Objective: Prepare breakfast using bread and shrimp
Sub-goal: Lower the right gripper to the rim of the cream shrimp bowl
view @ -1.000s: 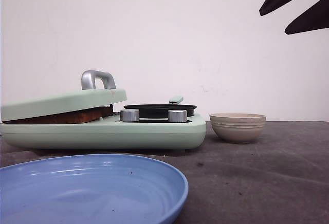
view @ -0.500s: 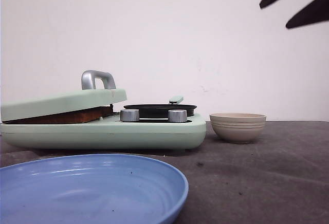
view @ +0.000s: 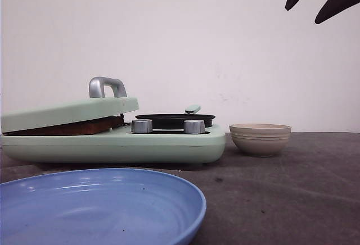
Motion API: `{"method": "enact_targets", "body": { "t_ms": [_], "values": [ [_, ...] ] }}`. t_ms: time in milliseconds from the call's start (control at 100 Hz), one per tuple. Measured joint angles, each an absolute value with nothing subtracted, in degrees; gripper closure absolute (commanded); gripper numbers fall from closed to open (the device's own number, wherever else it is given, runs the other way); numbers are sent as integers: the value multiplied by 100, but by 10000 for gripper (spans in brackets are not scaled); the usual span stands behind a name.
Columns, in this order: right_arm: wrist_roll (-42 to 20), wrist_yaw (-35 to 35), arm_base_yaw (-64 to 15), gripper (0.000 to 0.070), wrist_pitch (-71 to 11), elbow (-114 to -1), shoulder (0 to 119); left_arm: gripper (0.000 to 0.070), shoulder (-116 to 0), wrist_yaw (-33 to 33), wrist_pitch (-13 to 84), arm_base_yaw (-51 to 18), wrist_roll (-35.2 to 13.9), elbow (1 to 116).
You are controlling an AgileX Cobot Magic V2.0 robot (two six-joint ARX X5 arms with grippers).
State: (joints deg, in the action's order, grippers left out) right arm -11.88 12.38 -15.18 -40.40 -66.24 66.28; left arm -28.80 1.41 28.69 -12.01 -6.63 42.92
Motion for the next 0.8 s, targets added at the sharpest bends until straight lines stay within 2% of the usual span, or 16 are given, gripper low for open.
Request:
{"method": "enact_targets", "body": {
  "t_ms": [450,800],
  "values": [
    [-873,1500,-891,362,-4250,-7107,8095,294,-2530,148,2805,-1201,-548,4222],
    [-882,1632,-790,362,-3533,-7188,8991,294,-2519,148,2845,-1201,-545,4160]
  ]
}}
